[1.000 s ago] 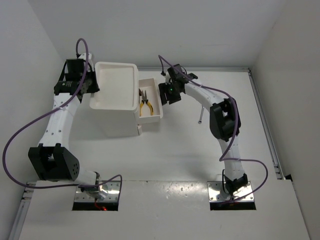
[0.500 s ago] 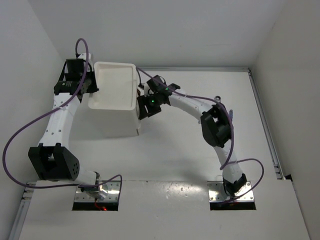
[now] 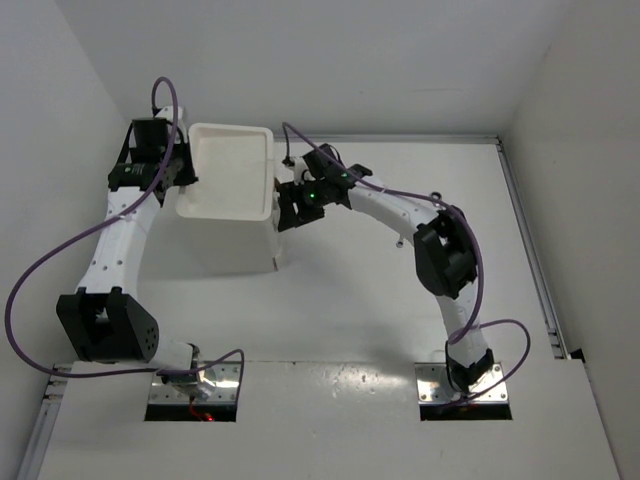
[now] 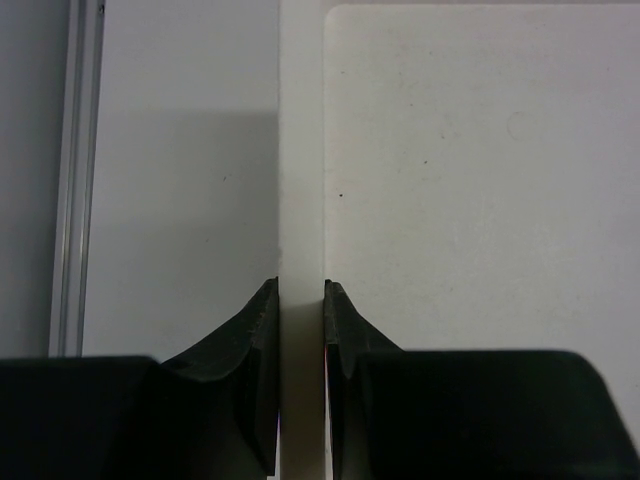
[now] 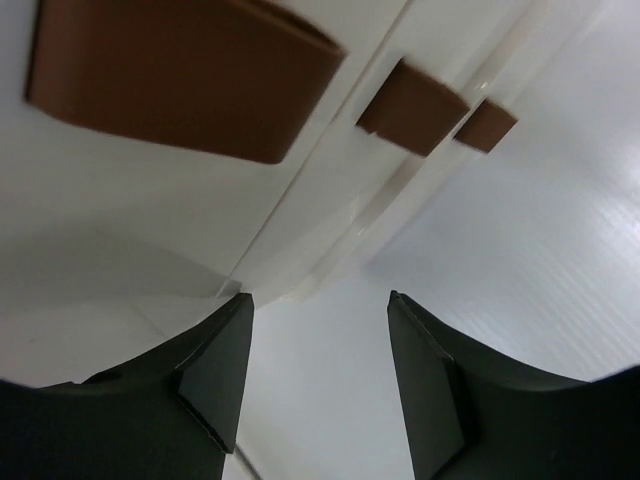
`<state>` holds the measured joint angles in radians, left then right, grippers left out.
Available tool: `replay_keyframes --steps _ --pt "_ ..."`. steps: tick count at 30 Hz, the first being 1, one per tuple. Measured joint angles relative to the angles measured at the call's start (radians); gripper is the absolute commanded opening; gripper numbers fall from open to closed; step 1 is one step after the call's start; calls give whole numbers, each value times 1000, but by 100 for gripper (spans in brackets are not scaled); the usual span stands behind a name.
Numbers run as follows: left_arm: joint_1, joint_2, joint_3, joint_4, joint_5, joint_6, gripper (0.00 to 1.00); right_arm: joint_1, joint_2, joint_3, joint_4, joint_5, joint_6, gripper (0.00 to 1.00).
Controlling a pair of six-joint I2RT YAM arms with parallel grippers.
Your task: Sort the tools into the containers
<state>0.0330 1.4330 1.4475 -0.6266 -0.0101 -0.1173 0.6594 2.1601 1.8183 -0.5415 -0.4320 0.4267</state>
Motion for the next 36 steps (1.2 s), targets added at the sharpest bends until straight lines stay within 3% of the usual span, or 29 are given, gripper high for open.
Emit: replay_keyframes --steps 7,16,19,20,22,23,31,35,36 --pt "-8 -3 -5 7 28 -14 0 -66 -136 -227 121 71 42 58" --pt "-11 -9 -22 31 46 -22 1 -109 -120 -274 204 61 124 58" --pt "-12 -14 -31 42 51 -19 25 -118 -114 -282 249 -12 135 58" --pt "-12 -15 -32 43 53 -16 51 -124 -114 -282 272 -53 135 58" --pt "-15 -15 -40 38 97 -19 75 -139 -114 -283 327 -133 134 58" --pt "-25 -16 -49 34 109 -8 78 -151 -115 -285 362 -179 132 58" --pt "-34 -23 -62 31 166 5 75 -245 -158 -428 644 -462 42 52" --pt "-34 -23 -61 26 166 5 61 -283 -160 -439 672 -542 -90 52" --pt "-34 -23 -61 23 167 5 45 -286 -159 -428 661 -555 -135 54"
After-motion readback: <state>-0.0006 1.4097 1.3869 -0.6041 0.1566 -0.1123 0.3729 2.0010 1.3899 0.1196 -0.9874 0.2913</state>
